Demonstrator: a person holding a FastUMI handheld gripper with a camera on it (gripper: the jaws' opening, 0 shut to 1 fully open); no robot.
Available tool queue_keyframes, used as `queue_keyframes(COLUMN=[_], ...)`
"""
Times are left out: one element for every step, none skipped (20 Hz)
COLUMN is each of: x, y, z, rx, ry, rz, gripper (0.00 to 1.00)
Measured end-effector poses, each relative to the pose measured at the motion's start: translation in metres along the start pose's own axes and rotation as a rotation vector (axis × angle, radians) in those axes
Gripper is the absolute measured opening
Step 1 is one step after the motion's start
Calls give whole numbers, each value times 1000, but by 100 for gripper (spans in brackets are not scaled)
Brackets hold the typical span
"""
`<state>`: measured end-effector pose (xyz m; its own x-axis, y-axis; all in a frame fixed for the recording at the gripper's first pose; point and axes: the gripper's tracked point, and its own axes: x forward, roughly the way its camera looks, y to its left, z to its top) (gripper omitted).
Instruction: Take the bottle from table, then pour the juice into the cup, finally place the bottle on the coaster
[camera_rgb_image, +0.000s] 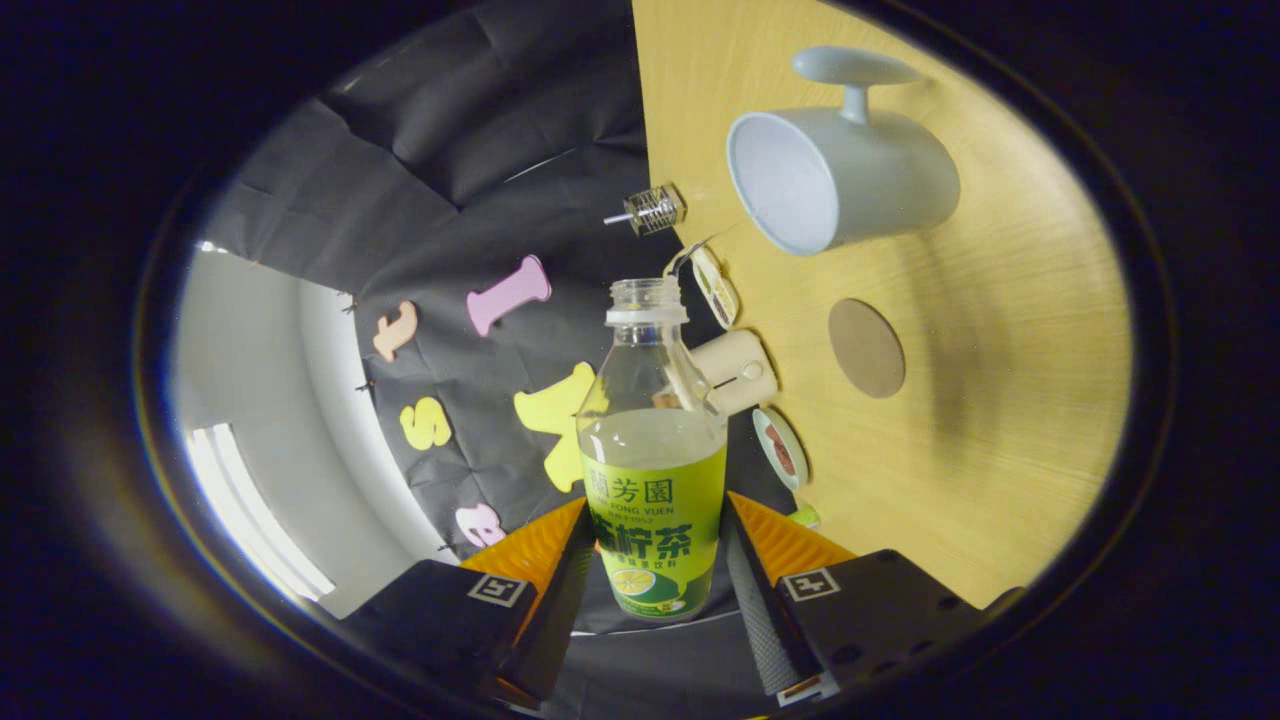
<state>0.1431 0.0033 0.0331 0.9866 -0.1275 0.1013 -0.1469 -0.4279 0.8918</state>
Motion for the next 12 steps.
queue_keyframes(x=[-1,-1,-1,0,-1,-1,0,-2,-2,-1,-1,0], y=[1,2,3,4,5,6,7,9,10,11,13,14], z=[0,0,0,0,0,0,1,1,2,2,1,0], rx=[3,5,8,13,18,23,29,34,40,44,49,53], ry=[0,0,-2,-2,-2,-2,-4,-5,-8,-8,-6,-3], rz=[2,2,3,4,6,8,9,14,18,20,20,24], gripper=[77,77,77,77,77,77,77,77,77,77,77,77])
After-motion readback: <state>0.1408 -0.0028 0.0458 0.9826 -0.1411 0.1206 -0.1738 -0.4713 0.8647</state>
